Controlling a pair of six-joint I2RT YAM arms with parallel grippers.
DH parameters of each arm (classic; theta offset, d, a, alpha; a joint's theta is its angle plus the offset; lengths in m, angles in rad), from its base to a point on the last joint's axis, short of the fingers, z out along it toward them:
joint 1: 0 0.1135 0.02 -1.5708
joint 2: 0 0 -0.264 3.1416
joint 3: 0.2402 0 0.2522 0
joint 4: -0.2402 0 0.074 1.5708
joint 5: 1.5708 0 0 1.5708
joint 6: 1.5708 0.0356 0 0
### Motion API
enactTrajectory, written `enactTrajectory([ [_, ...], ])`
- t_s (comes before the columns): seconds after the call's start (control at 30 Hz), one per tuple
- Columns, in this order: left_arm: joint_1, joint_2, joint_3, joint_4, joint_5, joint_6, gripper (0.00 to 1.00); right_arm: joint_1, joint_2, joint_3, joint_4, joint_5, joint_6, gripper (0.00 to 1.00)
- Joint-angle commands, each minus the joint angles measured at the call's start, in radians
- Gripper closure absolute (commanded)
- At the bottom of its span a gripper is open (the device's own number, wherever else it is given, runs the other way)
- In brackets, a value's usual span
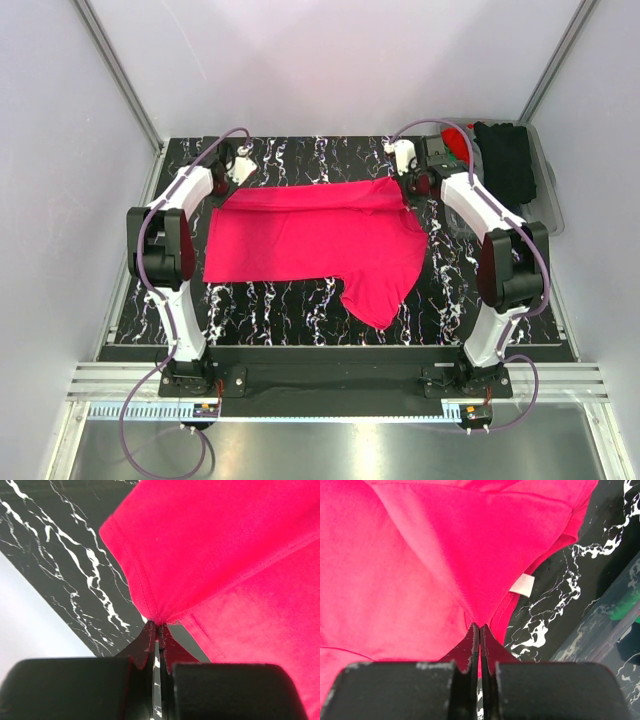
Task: Fold and stack the t-shirts
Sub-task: Fold the tshirt
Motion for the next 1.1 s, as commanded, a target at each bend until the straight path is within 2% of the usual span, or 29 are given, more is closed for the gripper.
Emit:
enactTrajectory([
  [0.0,-0.002,-0.057,-0.022,0.015,0.011,-0.023,1.00,0.008,-0.075,-0.008,0.012,-0.018,0.021,1.00],
  [0.7,-0.001,-0.008,-0.055,0.013,0.021,-0.024,1.00,0.021,-0.078,0.081,-0.058,-0.052,0.072,1.00],
  [0.93,-0.001,-0.017,-0.084,0.013,0.013,-0.030,1.00,0.043,-0.081,0.048,-0.066,-0.070,0.087,1.00],
  [0.97,0.001,-0.023,-0.093,0.013,0.013,-0.030,0.95,0.041,-0.083,0.038,-0.064,-0.076,0.087,1.00],
  [1.0,0.005,-0.029,-0.116,0.013,0.013,-0.032,0.81,0.043,-0.083,0.034,-0.061,-0.076,0.089,1.00],
  [1.07,0.017,-0.055,-0.139,0.012,0.018,-0.047,0.78,0.047,-0.083,0.031,-0.060,-0.082,0.091,1.00],
])
